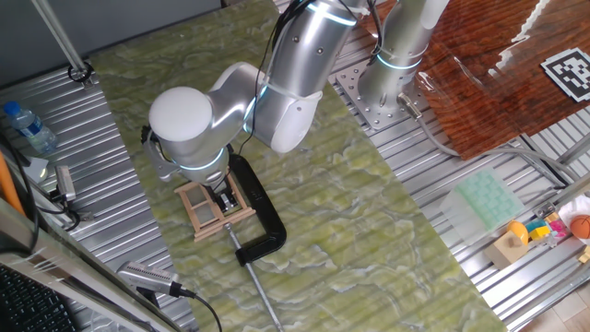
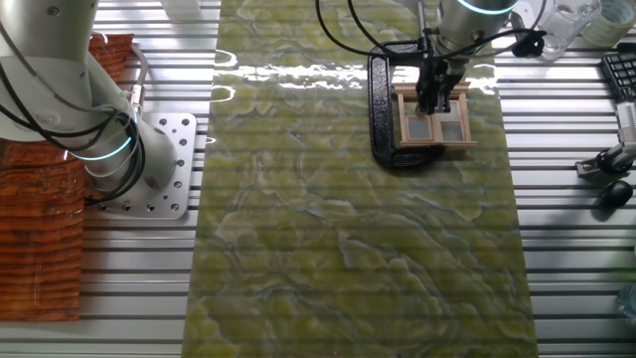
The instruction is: Open a sliding window
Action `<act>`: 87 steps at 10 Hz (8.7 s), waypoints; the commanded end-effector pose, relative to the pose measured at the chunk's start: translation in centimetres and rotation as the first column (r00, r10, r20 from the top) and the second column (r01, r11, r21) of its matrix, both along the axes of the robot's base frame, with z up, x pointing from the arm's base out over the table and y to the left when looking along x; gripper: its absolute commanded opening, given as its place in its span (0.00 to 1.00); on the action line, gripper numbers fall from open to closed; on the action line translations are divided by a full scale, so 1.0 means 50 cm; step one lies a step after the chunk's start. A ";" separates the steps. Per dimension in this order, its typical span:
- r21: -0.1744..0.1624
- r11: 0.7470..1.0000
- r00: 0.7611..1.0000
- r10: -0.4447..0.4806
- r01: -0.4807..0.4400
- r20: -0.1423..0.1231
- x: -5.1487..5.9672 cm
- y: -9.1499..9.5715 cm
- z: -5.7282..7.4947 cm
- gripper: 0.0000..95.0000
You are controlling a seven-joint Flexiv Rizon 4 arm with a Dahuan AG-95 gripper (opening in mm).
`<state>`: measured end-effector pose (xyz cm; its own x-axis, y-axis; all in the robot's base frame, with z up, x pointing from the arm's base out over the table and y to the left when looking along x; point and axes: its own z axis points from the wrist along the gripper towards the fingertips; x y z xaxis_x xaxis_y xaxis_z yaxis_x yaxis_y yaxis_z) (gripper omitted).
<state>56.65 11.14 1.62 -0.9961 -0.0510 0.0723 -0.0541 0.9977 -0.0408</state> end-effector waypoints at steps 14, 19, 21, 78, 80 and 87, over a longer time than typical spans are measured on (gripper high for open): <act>0.022 1.000 1.000 0.004 -0.004 -0.004 0.003 0.002 0.017 0.00; 0.028 1.000 1.000 -0.003 0.003 -0.007 0.014 0.022 0.046 0.00; 0.022 1.000 1.000 -0.008 0.008 -0.002 0.018 0.028 0.062 0.00; -0.018 1.000 0.997 0.021 -0.019 0.076 0.114 -0.027 0.044 0.00; -0.018 0.999 0.996 0.047 -0.046 0.075 0.114 -0.026 0.045 0.00; -0.017 0.999 0.997 0.031 -0.029 0.074 0.114 -0.025 0.047 0.00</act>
